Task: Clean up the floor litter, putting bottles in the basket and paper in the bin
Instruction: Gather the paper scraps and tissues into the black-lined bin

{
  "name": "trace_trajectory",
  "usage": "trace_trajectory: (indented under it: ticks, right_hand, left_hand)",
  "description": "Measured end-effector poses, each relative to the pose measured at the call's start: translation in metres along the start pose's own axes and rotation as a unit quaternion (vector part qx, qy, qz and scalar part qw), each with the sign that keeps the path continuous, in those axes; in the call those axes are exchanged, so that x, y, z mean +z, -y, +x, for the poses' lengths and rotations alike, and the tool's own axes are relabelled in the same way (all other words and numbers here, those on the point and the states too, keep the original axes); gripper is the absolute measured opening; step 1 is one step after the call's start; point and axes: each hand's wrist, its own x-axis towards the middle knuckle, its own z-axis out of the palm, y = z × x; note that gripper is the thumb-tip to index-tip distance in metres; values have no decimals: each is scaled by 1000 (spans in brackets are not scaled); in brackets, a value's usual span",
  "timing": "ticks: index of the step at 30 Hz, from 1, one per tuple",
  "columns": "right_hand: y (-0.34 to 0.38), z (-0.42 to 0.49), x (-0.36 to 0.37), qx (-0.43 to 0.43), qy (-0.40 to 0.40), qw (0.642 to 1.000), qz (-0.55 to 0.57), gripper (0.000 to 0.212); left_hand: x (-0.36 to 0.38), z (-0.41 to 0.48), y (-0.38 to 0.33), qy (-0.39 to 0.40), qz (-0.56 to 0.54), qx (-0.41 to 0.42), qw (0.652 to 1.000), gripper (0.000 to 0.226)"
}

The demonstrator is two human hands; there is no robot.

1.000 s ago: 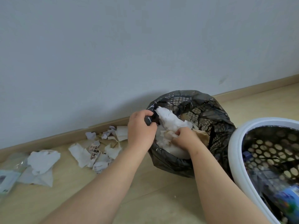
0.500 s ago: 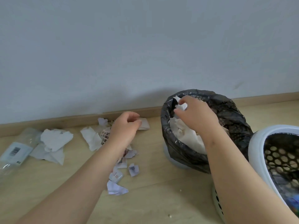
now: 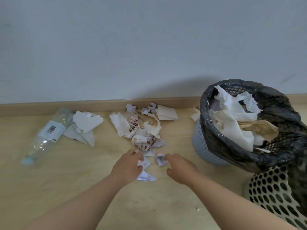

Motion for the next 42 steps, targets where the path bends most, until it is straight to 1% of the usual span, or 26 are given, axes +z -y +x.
trace_trajectory:
  ticks: [1, 2, 3, 4, 6, 8, 10, 12, 14, 15, 17, 19, 21, 22, 23, 24, 25, 26, 28, 30, 33, 36, 37, 38, 40, 42]
  right_hand:
    - [-4, 0, 8, 5, 3, 1000, -12, 45]
    - [-6, 0, 12, 10, -1, 1000, -15, 45]
    - [-7, 2, 15, 17, -13, 1000, -15, 45]
    - [-6, 3, 16, 23, -33, 999, -18, 45]
    - [-3, 8, 15, 30, -87, 995, -38, 47]
    - [4, 14, 15, 20, -122, 991, -47, 51]
    - [12, 20, 21, -7, -108, 993, -46, 59]
    - [15, 24, 32, -30, -63, 996, -60, 65]
    - [12, 24, 42, -38, -41, 995, -77, 65]
    - [11, 24, 47, -42, -46, 994, -86, 62]
    - [8, 24, 53, -49, -66, 992, -98, 53]
    - [5, 26, 53, -42, -75, 992, -95, 43]
    - [2, 28, 52, -26, -73, 994, -82, 35]
    - [1, 29, 51, -16, -70, 995, -68, 31]
    - [2, 30, 51, -1, -69, 997, -41, 28]
    - [3, 32, 50, 18, -77, 997, -1, 24]
    - [6, 34, 49, 37, -93, 994, 45, 20]
    - [7, 37, 47, 53, -114, 988, 87, 19]
    - [9, 46, 41, 59, -148, 977, 143, 32]
    - [11, 54, 36, 41, -164, 970, 177, 55]
    - [17, 61, 30, 38, -149, 974, 164, 76]
    - [22, 67, 31, 41, -111, 989, 87, 79]
    - [22, 68, 32, 35, -106, 991, 68, 76]
    - [21, 68, 33, 30, -103, 992, 59, 73]
    - [19, 71, 37, 30, -109, 992, 63, 64]
    - [15, 70, 40, 31, -129, 988, 84, 46]
  left_hand:
    - [4, -4, 4, 10, 33, 23, 999, 31]
    - [9, -6, 7, 1, 64, 60, 996, 33]
    - [13, -7, 10, -9, 86, 102, 991, 35]
    - [16, -10, 11, 0, 103, 123, 987, 39]
    - [19, -10, 14, 14, 145, 127, 981, 46]
    - [23, -8, 20, 43, 151, 131, 979, 45]
    - [25, -10, 22, 70, 159, 150, 973, 39]
    - [30, -12, 26, 79, 167, 170, 968, 31]
    - [36, -14, 32, 75, 165, 182, 966, 25]
    - [37, -14, 34, 71, 164, 185, 966, 24]
    - [36, -12, 35, 70, 159, 165, 971, 14]
    - [35, -9, 34, 38, 156, 160, 974, 23]
    - [32, -9, 32, 32, 99, 122, 987, 14]
    - [32, -8, 33, 45, 73, 87, 992, 18]
    - [32, -7, 33, 58, 41, 58, 996, 17]
    - [33, -6, 34, 64, 10, 29, 997, 9]
    - [32, -5, 33, 59, -21, 8, 998, 7]
    - [33, -3, 34, 59, -54, -19, 997, 13]
    - [28, 4, 33, 71, -115, -64, 989, 33]
    - [23, 10, 35, 73, -183, -105, 975, 46]
    - [20, 14, 38, 67, -238, -135, 960, 39]
    - [15, 16, 36, 6, -298, -170, 939, 16]
    - [11, 17, 34, -25, -291, -174, 940, 7]
    - [6, 20, 33, -54, -275, -168, 945, 4]
    - [-3, 29, 30, -101, -249, -136, 954, 15]
    - [-9, 41, 23, -140, -208, -90, 964, 8]
